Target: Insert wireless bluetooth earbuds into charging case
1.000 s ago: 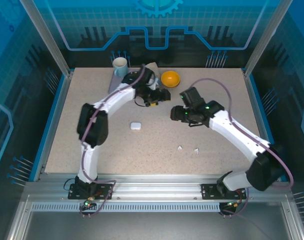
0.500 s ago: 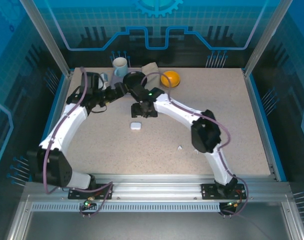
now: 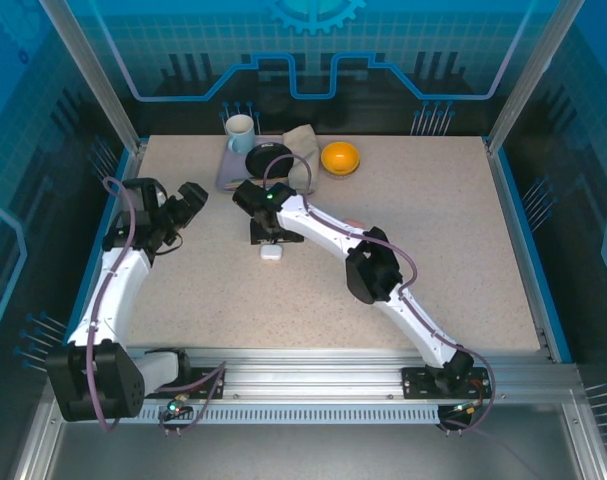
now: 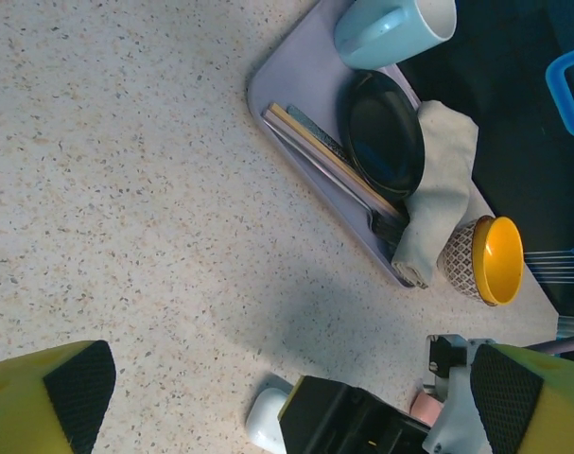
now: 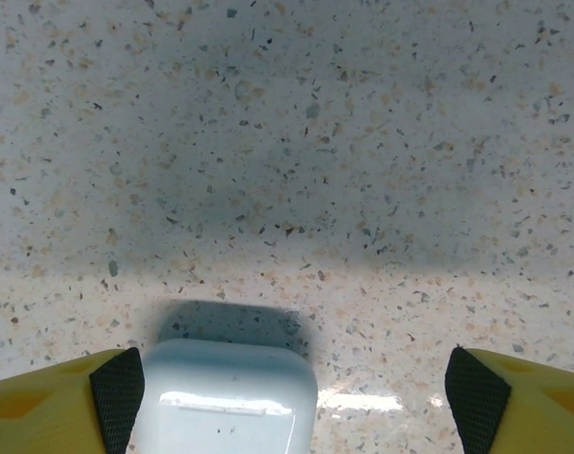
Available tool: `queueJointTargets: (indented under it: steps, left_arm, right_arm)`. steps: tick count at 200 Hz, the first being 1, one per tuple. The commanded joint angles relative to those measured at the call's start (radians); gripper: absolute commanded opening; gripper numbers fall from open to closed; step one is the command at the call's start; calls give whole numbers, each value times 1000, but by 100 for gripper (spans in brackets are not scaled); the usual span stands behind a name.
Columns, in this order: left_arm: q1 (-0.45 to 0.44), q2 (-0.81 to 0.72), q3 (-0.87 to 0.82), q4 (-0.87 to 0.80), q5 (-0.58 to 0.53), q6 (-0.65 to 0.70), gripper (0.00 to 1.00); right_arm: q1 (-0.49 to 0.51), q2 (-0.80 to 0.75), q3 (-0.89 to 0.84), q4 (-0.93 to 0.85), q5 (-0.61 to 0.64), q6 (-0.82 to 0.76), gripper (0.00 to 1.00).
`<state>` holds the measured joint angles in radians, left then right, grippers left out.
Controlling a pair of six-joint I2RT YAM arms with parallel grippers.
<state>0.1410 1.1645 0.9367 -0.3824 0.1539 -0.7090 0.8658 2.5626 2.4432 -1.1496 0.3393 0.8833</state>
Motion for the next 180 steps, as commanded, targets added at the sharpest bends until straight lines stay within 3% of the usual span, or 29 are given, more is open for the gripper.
queueJointTargets:
  steps: [1, 94, 180]
  left_arm:
    - [8, -12, -4, 17, 19, -5, 99]
    - [8, -8, -22, 34, 57, 19, 99]
    - [3, 31, -21, 95, 205, 26, 99]
  right_arm:
    - [22, 40, 28, -4, -21, 22, 86]
    - [30, 32, -96, 98, -130, -4, 83]
    - [-12, -58, -282, 148, -179, -218, 77]
